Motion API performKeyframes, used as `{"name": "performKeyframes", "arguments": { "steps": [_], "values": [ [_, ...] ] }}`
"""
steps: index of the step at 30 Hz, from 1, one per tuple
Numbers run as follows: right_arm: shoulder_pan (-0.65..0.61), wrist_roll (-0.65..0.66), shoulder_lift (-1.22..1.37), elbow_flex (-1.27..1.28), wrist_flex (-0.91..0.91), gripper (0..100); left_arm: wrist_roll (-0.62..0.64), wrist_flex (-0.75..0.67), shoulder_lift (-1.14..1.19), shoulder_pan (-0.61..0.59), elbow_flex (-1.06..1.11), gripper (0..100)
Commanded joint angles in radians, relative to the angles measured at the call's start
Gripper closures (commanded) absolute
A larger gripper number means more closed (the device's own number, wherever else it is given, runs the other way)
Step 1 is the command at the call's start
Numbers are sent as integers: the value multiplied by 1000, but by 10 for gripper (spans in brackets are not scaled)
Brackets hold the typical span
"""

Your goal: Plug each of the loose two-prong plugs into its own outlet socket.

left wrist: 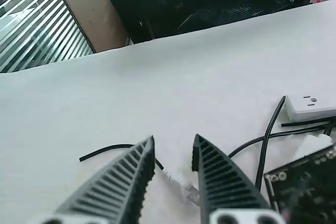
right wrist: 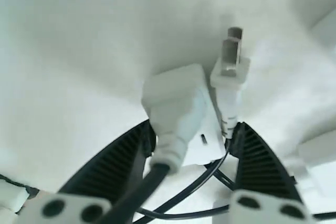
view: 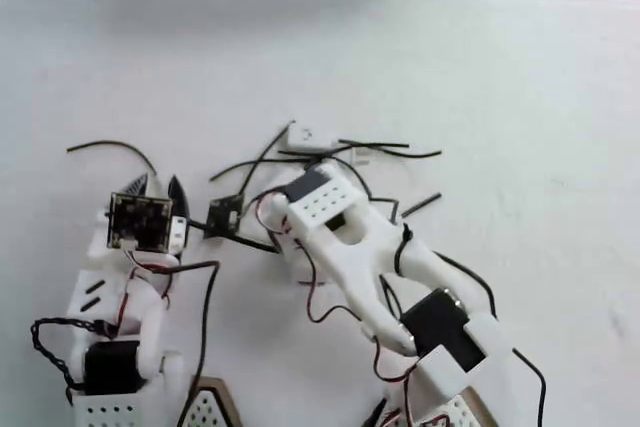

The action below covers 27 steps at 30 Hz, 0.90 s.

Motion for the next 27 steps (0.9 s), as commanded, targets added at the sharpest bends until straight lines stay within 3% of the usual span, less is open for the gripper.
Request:
{"name": "performKeyframes", "arguments": {
  "steps": [1, 11, 22, 27],
  "values": [
    [-13, -52, -10, -54, 68, 686, 8, -3, -4, -1, -28, 865],
    [-64, -66, -162, -83, 196, 676, 8, -3, -4, -1, -28, 865],
    [-44, -60, -31, 8, 47, 676, 8, -2, -4, -1, -28, 865],
    [-30, -58, -21, 12, 82, 676, 8, -2, -4, -1, -28, 865]
  ]
}}
